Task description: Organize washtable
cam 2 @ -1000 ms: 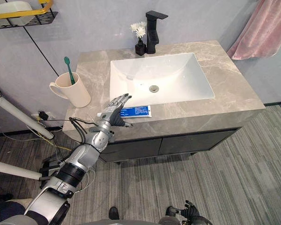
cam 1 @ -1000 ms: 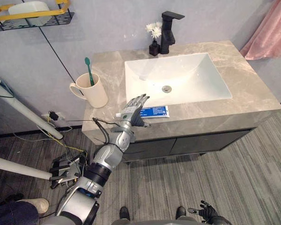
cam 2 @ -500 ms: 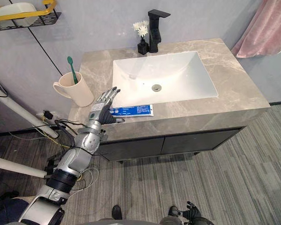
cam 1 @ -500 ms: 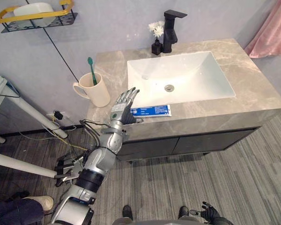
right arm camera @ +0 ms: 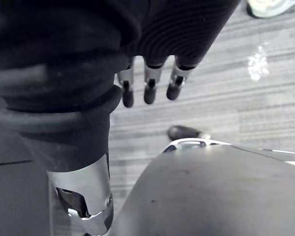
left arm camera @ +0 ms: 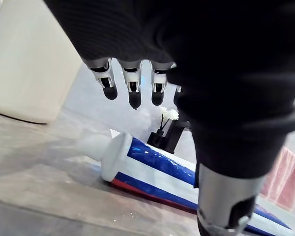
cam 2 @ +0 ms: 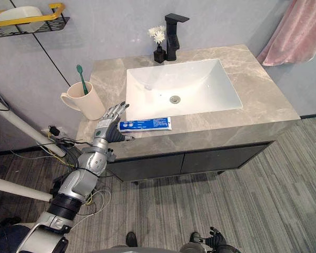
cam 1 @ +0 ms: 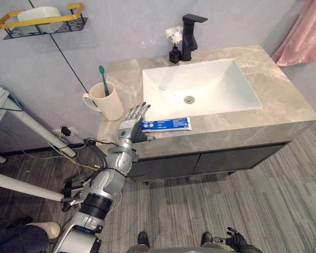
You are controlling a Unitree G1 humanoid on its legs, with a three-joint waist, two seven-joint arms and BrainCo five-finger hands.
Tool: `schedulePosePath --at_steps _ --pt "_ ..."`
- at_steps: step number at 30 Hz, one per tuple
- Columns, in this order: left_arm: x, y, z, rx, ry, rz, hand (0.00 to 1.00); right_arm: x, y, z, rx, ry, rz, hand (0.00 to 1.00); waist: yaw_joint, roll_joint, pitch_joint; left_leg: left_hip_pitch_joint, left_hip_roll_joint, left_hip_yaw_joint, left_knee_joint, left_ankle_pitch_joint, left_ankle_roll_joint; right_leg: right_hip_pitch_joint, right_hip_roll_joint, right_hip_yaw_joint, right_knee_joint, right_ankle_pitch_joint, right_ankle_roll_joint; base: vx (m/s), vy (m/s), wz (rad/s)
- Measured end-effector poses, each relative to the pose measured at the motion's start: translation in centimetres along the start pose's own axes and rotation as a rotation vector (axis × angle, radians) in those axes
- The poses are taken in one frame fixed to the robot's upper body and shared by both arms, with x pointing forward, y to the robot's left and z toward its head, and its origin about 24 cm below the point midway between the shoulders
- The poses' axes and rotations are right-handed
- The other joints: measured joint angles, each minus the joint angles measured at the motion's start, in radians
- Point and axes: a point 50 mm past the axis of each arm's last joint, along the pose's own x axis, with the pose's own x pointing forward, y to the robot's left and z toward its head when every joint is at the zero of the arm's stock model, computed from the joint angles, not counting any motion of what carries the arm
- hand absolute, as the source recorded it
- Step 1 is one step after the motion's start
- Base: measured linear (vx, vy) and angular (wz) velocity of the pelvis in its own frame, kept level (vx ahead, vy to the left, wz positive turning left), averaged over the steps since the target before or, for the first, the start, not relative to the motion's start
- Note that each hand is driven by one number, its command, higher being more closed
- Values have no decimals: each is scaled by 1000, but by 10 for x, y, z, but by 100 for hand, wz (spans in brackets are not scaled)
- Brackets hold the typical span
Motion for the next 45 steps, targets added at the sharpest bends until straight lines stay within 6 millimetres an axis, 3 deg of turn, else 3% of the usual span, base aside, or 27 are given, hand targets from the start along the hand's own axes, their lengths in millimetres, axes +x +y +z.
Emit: schedulePosePath --at_steps 6,7,21,39,45 --pt "0 -1 0 1 3 -21 0 0 0 -1 2 1 0 0 -5 0 0 -1 0 3 -4 0 0 -1 0 3 0 1 1 6 -1 -3" --pt "0 -1 -1 1 4 -22 100 0 0 0 2 -1 -1 0 -4 0 0 -2 0 3 -4 0 0 -2 0 3 0 1 1 0 0 0" --pt "0 -4 0 3 -6 -42 100 0 1 13 -10 -66 -3 0 3 -1 2 -35 -2 23 4 0 0 -46 0 30 -24 36 6 -34 -4 -6" --pt "1 1 3 50 -49 21 100 -1 10 29 -9 -149 -11 0 12 -26 23 -60 -4 23 4 4 0 -68 0 36 -41 54 11 -11 -3 -1" --pt "2 10 6 45 -50 84 100 -2 10 40 56 -201 -19 0 -1 -26 23 -59 -5 26 3 7 5 -65 1 42 -40 56 12 19 -4 -3"
